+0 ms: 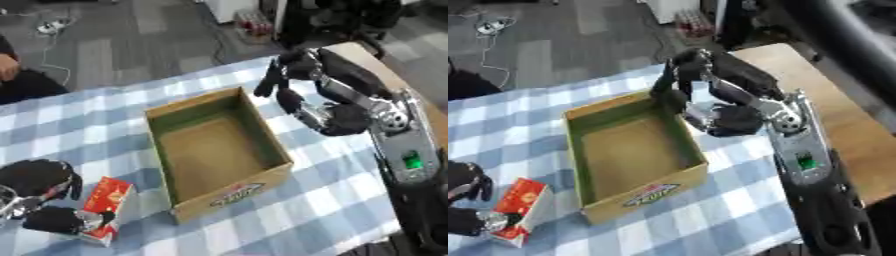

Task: Pick up objects on the table and place them in the box.

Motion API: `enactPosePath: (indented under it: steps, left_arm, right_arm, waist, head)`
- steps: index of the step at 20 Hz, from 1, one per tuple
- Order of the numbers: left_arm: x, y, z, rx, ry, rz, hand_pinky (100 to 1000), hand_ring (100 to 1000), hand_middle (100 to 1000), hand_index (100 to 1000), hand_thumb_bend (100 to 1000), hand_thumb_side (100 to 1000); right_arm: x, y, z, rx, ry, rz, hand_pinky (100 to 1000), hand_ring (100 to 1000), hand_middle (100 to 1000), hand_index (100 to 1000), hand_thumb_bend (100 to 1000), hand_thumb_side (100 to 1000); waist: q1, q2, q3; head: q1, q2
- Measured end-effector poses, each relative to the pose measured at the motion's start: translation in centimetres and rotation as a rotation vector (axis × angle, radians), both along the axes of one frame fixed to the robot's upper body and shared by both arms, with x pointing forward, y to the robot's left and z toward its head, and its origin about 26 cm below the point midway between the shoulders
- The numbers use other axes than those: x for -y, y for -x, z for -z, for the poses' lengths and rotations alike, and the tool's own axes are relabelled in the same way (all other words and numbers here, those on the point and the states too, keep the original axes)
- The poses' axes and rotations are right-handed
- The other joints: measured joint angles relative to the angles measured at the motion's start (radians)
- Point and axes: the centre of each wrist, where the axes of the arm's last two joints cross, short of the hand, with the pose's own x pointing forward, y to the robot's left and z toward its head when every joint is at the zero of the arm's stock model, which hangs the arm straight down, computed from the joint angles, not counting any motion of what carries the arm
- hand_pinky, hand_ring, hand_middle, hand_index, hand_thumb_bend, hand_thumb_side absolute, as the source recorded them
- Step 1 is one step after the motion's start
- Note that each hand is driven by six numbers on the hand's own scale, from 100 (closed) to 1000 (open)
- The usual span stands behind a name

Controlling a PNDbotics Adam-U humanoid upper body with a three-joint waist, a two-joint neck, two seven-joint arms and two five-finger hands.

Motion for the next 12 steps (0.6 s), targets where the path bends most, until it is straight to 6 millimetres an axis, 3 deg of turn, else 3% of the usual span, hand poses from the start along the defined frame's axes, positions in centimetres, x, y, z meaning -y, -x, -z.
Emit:
enactPosePath:
  steps: [12]
  left_arm:
    - [-0.6,-0.7,1.9,-0.053,-0.035,-0.031,155,437,538,691,404,1000]
  right_arm:
    - [0.0,0.0,0.0,0.000,0.002,-0.001,413,375,534,709,100,1000]
  waist:
    - [0.000,0.000,-0.001]
  head:
    - [0.003,0.001]
